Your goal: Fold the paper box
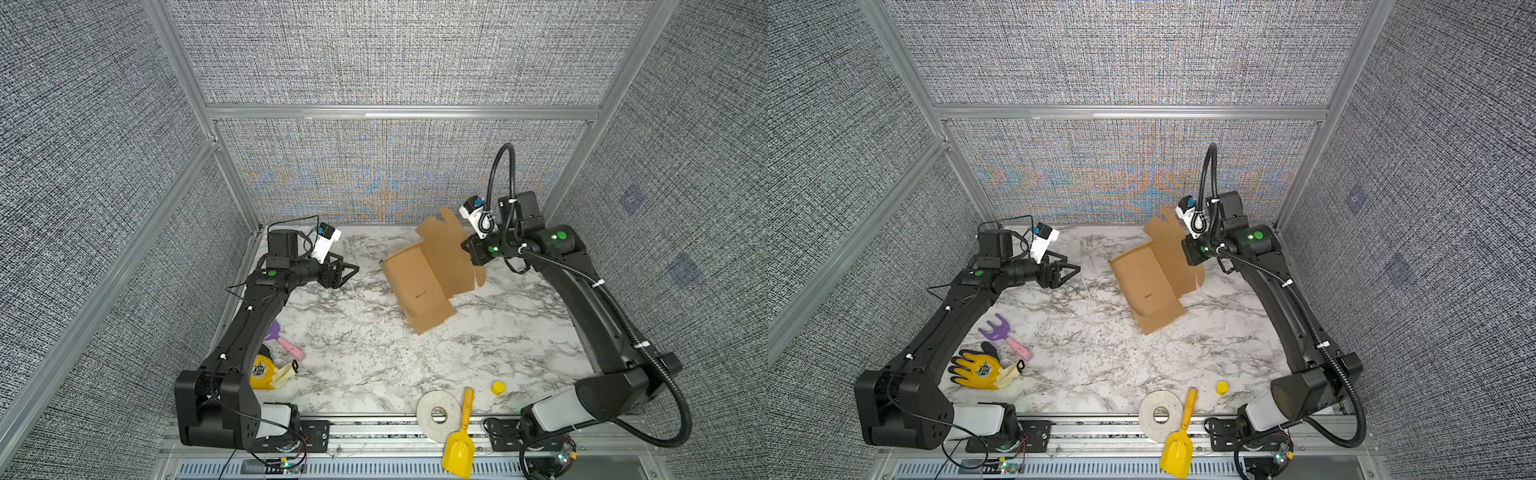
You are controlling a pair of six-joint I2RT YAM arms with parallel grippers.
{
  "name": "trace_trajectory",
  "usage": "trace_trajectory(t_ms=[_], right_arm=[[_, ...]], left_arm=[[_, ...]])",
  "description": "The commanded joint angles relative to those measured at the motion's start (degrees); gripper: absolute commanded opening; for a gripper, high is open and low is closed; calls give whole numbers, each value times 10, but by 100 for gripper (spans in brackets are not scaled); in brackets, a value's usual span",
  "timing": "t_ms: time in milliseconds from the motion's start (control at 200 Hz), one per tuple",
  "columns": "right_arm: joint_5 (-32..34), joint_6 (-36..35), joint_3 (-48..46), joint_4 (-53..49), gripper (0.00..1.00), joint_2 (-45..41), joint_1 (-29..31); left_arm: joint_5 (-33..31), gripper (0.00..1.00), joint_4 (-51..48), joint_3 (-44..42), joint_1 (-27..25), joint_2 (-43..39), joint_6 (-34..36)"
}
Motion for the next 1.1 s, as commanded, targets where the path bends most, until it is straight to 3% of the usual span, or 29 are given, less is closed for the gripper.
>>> trace_trajectory(t_ms=[0, 110, 195, 345, 546, 646, 931, 1096], right_arm=[[-2, -183, 41, -75, 0, 19, 9], [-3, -278, 53, -74, 0, 34, 29], [33, -330, 78, -86, 0, 65, 58], [61, -394, 180, -193, 0, 149, 103], [56, -420, 198, -185, 0, 177, 134], [52, -423, 211, -185, 0, 187, 147], [40, -442, 237, -192, 0, 203, 179], [40, -441, 243, -193, 0, 211, 188]], left_arm=[[55, 80, -36, 40, -6, 16, 87], [64, 85, -21, 72, -14, 38, 122], [90, 99, 26, 76, -19, 40, 129], [117, 99, 34, 95, -43, 58, 167], [161, 99, 18, 61, -61, 58, 210], [162, 98, 37, 38, -61, 54, 187], [151, 88, 133, -39, -61, 54, 125], [152, 57, 218, -85, -61, 59, 55]])
